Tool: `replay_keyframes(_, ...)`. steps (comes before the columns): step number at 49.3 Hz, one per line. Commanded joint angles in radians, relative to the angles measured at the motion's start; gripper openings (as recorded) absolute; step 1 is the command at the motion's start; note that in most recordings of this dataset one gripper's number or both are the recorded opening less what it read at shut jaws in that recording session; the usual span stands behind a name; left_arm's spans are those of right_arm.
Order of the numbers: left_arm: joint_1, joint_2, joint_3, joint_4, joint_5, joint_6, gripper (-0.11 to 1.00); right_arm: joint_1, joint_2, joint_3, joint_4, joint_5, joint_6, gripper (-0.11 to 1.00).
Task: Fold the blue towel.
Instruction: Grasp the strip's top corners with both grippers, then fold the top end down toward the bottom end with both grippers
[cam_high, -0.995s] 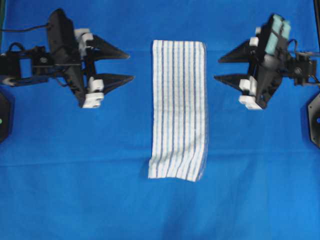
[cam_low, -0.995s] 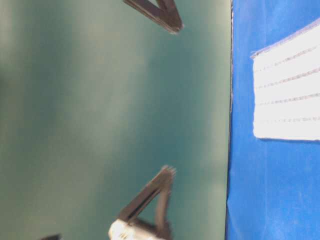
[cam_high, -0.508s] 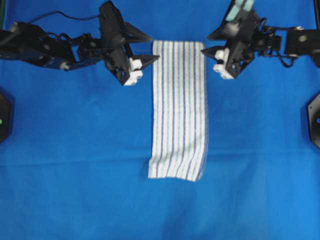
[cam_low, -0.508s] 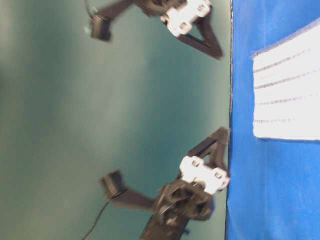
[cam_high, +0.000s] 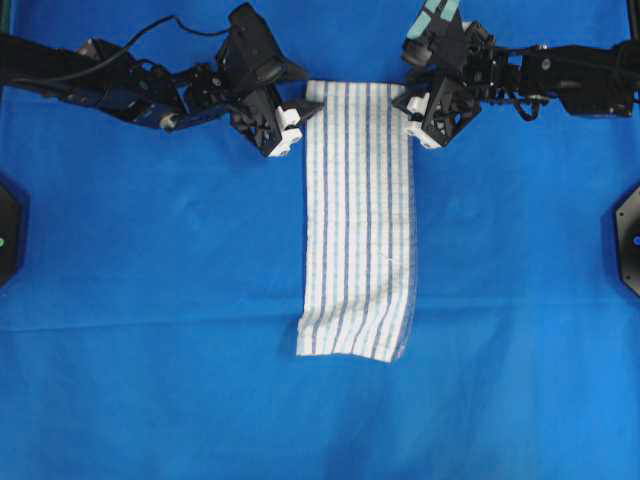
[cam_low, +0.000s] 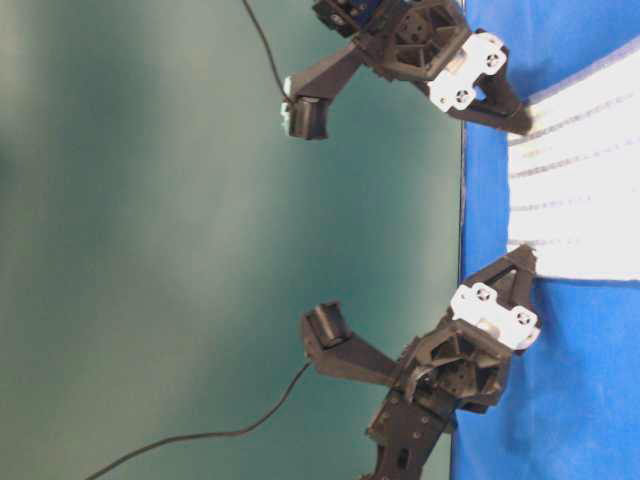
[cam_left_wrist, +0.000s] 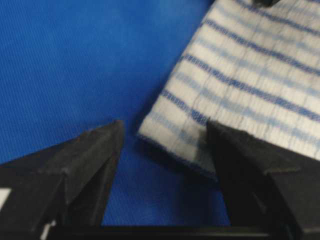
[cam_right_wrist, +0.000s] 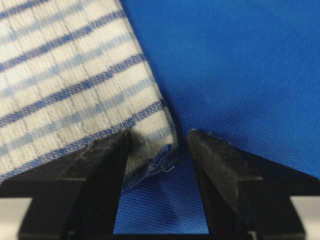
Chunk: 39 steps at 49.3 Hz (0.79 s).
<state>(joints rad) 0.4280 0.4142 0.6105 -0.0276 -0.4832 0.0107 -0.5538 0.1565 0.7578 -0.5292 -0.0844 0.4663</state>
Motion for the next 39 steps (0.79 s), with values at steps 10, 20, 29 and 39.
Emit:
replay_keyframes(10, -0.002, 0.021, -0.038, 0.002, 0.017, 0.000, 0.49, -0.003, -0.012, -0.012, -0.002, -0.003, -0.003, 0.56)
replay_keyframes(20, -0.002, 0.021, -0.035, 0.002, 0.031, 0.003, 0.11, -0.003, -0.012, -0.011, -0.006, -0.008, -0.003, 0.12)
replay_keyframes(29, 0.000, 0.020, -0.043, 0.002, 0.031, 0.038, 0.04, -0.003, -0.012, -0.018, -0.006, -0.009, -0.003, 0.07)
replay_keyframes(39, 0.005, 0.012, -0.052, 0.002, 0.032, 0.074, 0.04, -0.015, -0.014, -0.021, -0.005, -0.005, 0.002, 0.07)
